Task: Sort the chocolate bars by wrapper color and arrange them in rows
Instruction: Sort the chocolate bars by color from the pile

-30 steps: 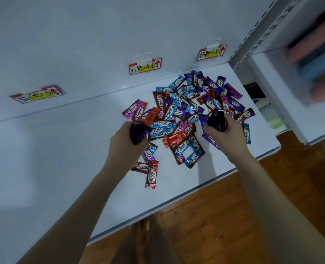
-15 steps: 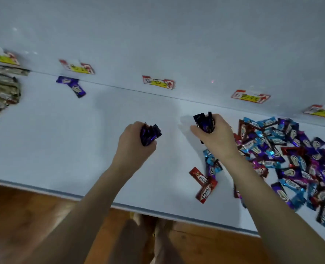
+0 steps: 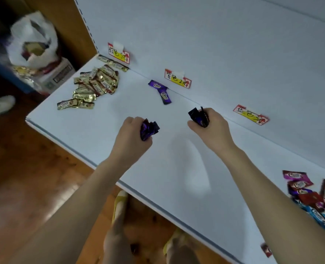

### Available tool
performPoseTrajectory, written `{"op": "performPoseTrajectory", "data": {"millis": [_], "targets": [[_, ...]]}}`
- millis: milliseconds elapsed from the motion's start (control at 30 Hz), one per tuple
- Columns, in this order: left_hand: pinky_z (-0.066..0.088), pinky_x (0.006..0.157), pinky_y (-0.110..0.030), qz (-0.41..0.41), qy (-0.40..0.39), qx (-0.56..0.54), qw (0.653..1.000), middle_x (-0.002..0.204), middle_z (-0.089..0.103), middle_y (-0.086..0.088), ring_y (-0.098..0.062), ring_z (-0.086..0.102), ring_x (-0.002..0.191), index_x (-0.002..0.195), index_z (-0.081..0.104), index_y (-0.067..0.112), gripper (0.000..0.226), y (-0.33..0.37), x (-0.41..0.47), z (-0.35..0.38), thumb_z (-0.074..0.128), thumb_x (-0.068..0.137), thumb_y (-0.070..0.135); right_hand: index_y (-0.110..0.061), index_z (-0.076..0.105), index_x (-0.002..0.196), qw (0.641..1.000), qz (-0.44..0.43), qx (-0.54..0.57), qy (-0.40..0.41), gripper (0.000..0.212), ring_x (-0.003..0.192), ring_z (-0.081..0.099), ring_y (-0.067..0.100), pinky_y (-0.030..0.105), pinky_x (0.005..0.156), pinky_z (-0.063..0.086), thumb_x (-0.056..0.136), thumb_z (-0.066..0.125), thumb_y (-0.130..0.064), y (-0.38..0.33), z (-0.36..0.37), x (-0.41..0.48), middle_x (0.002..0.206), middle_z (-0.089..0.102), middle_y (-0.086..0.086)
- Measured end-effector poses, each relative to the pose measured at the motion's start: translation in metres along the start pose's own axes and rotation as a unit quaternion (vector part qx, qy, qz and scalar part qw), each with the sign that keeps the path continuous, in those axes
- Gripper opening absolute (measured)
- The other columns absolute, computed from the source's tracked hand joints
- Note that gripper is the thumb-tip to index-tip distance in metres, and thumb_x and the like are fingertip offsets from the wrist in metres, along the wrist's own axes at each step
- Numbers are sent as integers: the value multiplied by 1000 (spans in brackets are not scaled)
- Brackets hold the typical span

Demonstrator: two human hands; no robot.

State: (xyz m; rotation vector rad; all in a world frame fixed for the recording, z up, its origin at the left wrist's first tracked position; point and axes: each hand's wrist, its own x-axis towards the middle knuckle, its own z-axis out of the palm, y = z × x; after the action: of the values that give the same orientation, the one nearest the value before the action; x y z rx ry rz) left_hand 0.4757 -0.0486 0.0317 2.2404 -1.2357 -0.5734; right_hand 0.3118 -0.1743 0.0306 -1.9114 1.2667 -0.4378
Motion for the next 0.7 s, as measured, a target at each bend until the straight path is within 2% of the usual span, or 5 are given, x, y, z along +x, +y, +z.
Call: {"op": "performPoseTrajectory", "data": {"millis": [67, 133, 267, 433, 700], "targets": [[33, 58, -7, 12, -9, -4, 1000, 88, 42, -3, -13, 39, 68, 86, 44, 14, 19, -18, 16, -10, 62, 83, 9, -8, 55, 102, 1000, -8, -22, 4, 25, 71, 45, 12, 15, 55, 33, 83, 64, -21, -17, 20, 13, 80, 48, -4], [32, 57, -16, 24, -29, -1, 999, 90, 42, -4, -19, 43, 71, 87, 44, 14, 18, -36, 35, -19, 61, 83, 8, -6, 56, 107, 999, -1, -38, 14, 30, 79, 46, 16, 21, 56, 28, 83, 65, -21, -32, 41, 26, 90, 51, 3], [30, 62, -24, 49, -71, 17, 996, 91, 42, -4, -25, 48, 78, 94, 51, 8, 14, -69, 76, -39, 59, 82, 7, -6, 57, 109, 998, 29, -53, 31, 31, 72, 45, 15, 9, 55, 33, 83, 64, -22, -54, 84, 51, 94, 53, 8], [36, 67, -26, 87, -133, 56, 986, 96, 46, -9, -28, 51, 88, 108, 51, 4, 25, -90, 117, -41, 56, 84, 7, -7, 55, 114, 992, 85, -79, 57, 35, 84, 48, 20, 18, 61, 26, 83, 63, -23, -64, 125, 69, 103, 55, 13], [31, 69, -22, 156, -161, 92, 970, 107, 53, -13, -27, 51, 98, 107, 52, 3, 25, -109, 150, -10, 55, 83, 7, -6, 55, 105, 985, 116, -119, 54, 28, 85, 50, 25, 23, 63, 28, 83, 62, -21, -59, 151, 106, 99, 51, 13]]}}
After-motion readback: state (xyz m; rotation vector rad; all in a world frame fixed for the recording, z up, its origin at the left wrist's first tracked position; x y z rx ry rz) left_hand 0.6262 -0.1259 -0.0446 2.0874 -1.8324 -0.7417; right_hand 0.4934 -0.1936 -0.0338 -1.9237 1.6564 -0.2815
